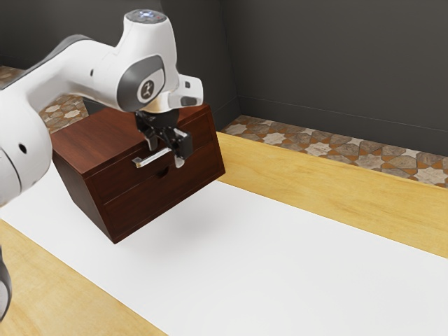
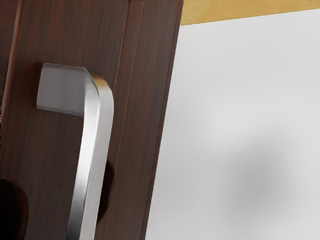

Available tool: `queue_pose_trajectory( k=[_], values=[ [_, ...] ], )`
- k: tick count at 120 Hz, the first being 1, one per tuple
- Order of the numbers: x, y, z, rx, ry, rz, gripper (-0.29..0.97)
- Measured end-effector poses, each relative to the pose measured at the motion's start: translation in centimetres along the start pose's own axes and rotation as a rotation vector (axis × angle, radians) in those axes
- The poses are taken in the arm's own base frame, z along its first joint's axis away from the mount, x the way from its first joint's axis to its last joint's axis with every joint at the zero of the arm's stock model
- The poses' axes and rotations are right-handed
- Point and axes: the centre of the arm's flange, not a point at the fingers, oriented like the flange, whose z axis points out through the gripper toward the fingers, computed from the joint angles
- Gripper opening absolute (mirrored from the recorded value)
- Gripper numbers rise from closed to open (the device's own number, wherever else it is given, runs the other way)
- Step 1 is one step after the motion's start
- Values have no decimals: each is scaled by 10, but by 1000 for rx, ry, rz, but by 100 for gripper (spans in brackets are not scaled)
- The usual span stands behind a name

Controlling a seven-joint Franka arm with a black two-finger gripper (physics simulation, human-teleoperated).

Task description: Pull the drawer handle with one arm to open the drawer

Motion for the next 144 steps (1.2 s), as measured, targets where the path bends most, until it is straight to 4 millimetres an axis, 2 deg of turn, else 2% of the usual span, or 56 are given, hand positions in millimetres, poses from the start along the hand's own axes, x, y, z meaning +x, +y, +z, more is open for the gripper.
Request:
queue_pose_trajectory(
  k=[28, 36, 41, 58, 76, 93, 104, 116, 133, 144],
  values=[
    [-5, -2, -6, -1, -10, -34, 53],
    [-8, -1, 2, -5, -30, -37, 53],
    [-9, 0, 6, -6, -39, -40, 59],
    [-9, 0, 9, -5, -35, -51, 55],
    [-14, 6, 13, -10, -31, -52, 56],
    [-11, 16, 9, -14, -6, -42, 50],
    [-12, 24, 12, -19, 1, -34, 51],
    [-11, 36, 6, -24, 24, -18, 48],
    [-9, 51, 2, -31, 48, 1, 51],
    [-8, 61, -2, -37, 65, 15, 47]
  ],
)
